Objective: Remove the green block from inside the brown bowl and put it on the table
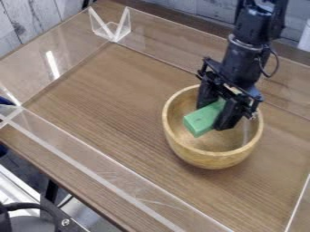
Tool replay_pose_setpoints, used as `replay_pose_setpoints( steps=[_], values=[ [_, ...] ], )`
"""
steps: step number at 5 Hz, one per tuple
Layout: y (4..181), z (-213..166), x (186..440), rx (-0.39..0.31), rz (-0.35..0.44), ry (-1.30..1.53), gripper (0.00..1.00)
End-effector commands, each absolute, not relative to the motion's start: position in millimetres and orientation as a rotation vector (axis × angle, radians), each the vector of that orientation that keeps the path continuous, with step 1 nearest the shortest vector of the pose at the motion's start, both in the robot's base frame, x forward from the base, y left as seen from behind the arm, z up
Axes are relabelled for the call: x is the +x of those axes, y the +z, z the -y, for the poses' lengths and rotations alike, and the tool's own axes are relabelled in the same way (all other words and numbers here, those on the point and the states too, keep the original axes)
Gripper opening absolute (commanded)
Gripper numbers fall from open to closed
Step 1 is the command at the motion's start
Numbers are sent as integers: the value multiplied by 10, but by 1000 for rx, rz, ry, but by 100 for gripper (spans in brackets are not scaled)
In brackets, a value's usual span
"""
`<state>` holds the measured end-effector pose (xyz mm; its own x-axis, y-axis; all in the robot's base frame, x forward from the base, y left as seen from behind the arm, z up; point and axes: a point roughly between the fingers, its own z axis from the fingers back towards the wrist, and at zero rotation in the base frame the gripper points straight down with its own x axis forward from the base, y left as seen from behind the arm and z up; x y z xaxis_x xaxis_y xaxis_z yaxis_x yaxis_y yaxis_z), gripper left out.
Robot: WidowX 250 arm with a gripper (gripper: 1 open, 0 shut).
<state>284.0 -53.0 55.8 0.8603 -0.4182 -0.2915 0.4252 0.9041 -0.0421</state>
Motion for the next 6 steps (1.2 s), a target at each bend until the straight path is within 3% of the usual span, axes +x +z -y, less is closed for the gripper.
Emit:
replay_pose_setpoints(
  steps=[1,3,6],
  values=[
    [670,551,2950,17,-243,-433,0],
    [581,532,2944,-11,-263,-406,0],
    [582,569,2946,13,-282,-395,0]
  ],
)
